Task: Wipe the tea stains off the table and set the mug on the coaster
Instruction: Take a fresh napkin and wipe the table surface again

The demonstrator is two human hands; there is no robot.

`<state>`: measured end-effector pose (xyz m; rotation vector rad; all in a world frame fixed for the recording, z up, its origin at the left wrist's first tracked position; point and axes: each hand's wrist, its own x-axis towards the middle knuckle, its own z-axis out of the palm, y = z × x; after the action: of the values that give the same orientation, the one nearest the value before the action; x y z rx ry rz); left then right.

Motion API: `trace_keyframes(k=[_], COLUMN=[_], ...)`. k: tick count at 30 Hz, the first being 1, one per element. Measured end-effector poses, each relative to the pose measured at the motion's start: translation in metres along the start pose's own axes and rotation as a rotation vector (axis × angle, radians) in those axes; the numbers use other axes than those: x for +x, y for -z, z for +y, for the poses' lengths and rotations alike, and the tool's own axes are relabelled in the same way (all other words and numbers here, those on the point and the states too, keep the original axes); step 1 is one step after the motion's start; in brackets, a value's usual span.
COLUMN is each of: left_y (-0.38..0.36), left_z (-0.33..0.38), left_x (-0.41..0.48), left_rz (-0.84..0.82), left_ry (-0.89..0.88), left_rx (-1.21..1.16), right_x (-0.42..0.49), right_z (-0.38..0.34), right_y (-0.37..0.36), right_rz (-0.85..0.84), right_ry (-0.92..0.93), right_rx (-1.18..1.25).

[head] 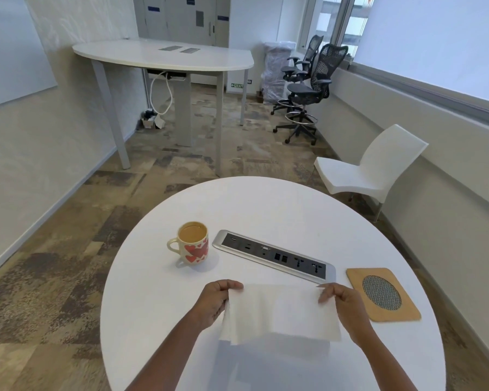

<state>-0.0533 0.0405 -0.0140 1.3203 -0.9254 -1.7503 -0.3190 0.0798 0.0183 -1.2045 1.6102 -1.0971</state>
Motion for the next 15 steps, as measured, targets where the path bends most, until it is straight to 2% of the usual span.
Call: trace_keyframes(k=[7,11,15], left_y=[0.013,0.014,-0.004], left_z=[0.004,0.01,0.027], left_x=[0.002,0.004,0.004], left_rz=[-0.002,-0.119,-0.357], left_ry=[0.029,-0.013,-0.106], left_rx=[-0.032,0.192,0.516], right_x=[0.001,0.0,0.004], right_z=[-0.01,-0.033,-0.052], right_y=[0.0,-0.007,-0.015], right_rz=[-0.17,-0.208,-0.288], right_ry=[0.178,0.252,0.298], right_rx=[-0.359,-0.481,-0.514])
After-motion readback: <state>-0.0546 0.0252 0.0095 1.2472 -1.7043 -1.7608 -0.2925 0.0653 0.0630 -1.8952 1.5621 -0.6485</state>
